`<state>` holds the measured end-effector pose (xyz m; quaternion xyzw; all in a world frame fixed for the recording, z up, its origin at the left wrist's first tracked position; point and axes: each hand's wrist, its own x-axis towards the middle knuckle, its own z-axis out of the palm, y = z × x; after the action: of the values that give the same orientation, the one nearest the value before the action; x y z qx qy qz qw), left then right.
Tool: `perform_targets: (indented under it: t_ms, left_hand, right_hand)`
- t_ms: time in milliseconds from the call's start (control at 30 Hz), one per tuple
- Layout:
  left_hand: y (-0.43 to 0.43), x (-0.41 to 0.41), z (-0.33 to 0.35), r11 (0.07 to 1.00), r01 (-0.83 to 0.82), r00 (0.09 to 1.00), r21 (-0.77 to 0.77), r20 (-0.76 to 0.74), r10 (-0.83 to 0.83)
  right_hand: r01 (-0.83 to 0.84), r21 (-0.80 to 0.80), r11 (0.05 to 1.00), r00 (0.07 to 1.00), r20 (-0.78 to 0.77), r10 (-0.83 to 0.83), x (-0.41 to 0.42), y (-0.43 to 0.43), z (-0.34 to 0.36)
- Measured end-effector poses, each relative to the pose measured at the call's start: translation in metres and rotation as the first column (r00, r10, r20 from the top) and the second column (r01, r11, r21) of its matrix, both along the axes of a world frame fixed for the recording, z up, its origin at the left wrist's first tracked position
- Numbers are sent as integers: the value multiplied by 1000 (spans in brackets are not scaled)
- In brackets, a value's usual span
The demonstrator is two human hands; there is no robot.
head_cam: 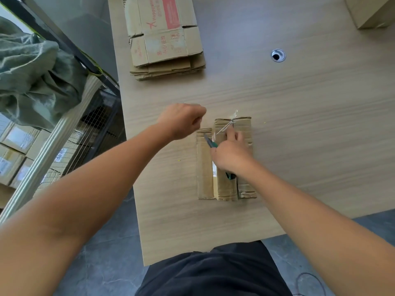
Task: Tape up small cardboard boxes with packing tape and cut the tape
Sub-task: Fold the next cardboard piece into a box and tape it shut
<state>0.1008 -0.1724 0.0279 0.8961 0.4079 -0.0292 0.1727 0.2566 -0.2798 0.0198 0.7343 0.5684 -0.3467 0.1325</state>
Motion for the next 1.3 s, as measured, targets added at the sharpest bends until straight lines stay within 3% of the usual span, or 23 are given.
perform_targets:
  t_ms: [100, 200, 267, 333, 467, 533, 667, 700, 833, 1100, 1200, 1233, 1300]
  left_hand:
    - [22, -21, 6, 994, -105, 994, 38, 22, 105]
    - [26, -42, 14, 983, -170, 981, -72, 85, 176]
    - [8, -52, 21, 962, -200, 960, -186, 160, 231]
    - [-20, -58, 27, 893, -215, 912, -395, 246, 329]
    - [-86, -64, 35, 792, -123, 822, -598, 386, 419]
    - [-117, -62, 40, 765, -44, 789, -643, 448, 421]
    - [-169, -45, 58, 773, -11, 770, -634, 488, 411]
    - [-181, -38, 63, 776, -12, 774, -630, 486, 406]
    - [-235, -9, 80, 779, -23, 774, -627, 482, 411]
    - [-328, 37, 100, 768, 89, 747, -634, 553, 370]
    - [-345, 45, 102, 762, 92, 732, -641, 562, 384]
    - [-347, 48, 102, 770, 76, 731, -633, 561, 389]
    - [-349, 52, 103, 792, 18, 745, -611, 536, 397]
  right_hand:
    - [-32, -90, 995, 999, -25, 30, -6, -6, 7]
    - [172, 101, 980, 967, -206, -149, -2, -15, 18]
    - [342, 216, 915, 896, -368, -248, 2, -25, 25]
    - [460, 289, 839, 825, -487, -285, 4, -39, 31]
    - [552, 411, 726, 769, -587, -252, 0, -72, 41]
    - [571, 354, 741, 692, -692, -203, -1, -87, 49]
    - [595, 47, 802, 320, -930, -183, 5, -128, 63]
    - [594, 33, 804, 305, -934, -188, 8, -140, 66]
    - [610, 164, 775, 399, -909, -121, 31, -188, 76]
    - [601, -100, 793, 194, -945, -265, 84, -277, 83]
    - [604, -199, 772, 55, -955, -290, 96, -292, 84]
    - [605, -203, 770, 46, -956, -288, 97, -294, 86]
    - [634, -140, 760, 116, -955, -273, 97, -295, 89]
